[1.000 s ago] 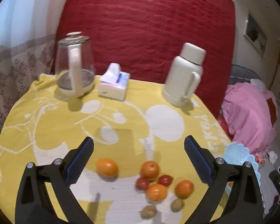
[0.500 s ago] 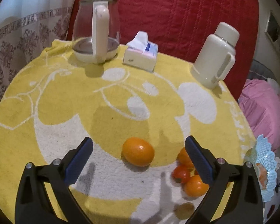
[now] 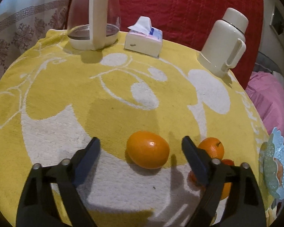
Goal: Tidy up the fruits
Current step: 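Grasp the large loose orange with the left gripper while the right moves toward a kiwi, then grasp the brown kiwi with the right gripper, then carry the kiwi into the blue basket and open the right gripper, then carry the orange into the blue basket and open the left gripper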
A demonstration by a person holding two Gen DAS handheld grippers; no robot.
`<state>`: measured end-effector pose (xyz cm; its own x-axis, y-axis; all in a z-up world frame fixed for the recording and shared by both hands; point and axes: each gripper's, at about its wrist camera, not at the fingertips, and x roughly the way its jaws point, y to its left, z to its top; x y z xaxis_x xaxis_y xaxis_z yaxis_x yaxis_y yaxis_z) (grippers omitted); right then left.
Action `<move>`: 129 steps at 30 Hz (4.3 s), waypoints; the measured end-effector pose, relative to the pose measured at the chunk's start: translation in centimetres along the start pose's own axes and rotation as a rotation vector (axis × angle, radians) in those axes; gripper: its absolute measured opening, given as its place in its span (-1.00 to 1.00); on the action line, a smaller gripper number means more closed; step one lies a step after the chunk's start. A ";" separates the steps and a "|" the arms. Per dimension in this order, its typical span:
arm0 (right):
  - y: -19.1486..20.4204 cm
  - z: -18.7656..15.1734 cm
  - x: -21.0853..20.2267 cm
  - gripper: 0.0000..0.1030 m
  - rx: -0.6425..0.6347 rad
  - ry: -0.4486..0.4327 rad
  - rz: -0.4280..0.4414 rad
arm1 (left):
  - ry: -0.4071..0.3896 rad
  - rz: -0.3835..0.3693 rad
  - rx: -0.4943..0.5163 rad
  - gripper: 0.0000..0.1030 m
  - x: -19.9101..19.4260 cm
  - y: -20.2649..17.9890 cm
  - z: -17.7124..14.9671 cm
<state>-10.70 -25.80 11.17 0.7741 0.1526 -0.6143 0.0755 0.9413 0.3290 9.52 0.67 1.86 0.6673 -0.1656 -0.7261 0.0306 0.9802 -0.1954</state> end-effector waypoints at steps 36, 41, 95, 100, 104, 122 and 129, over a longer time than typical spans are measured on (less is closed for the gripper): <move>6.7 -2.1 10.8 -0.05 -0.160 0.226 -0.009 | -0.158 -0.032 -0.065 -0.13 -4.3 1.3 -0.6; 6.4 -1.9 12.2 -0.27 -0.157 0.249 -0.025 | -0.155 -0.038 -0.077 -0.13 -4.3 1.5 -0.5; -6.1 1.3 -1.3 -0.49 0.092 0.000 -0.286 | -0.172 -0.046 -0.043 -0.13 -4.8 0.5 -0.9; -7.1 0.9 -1.1 -0.49 0.114 0.008 -0.305 | -0.176 -0.042 -0.038 -0.13 -4.8 0.4 -0.9; -7.4 0.9 -1.1 -0.45 0.121 0.010 -0.311 | -0.177 -0.041 -0.036 -0.13 -4.8 0.4 -1.0; -9.6 0.4 -3.8 -0.09 0.192 -0.076 -0.356 | -0.202 -0.063 0.008 -0.13 -5.8 -1.1 -1.1; -10.5 0.5 -4.5 -0.07 0.196 -0.100 -0.364 | -0.205 -0.139 0.077 -0.13 -7.6 -4.5 -1.8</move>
<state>-14.71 -36.55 10.85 0.7313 -0.2181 -0.6462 0.4659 0.8517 0.2398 2.93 -2.72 7.09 0.7895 -0.2817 -0.5453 0.1841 0.9562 -0.2274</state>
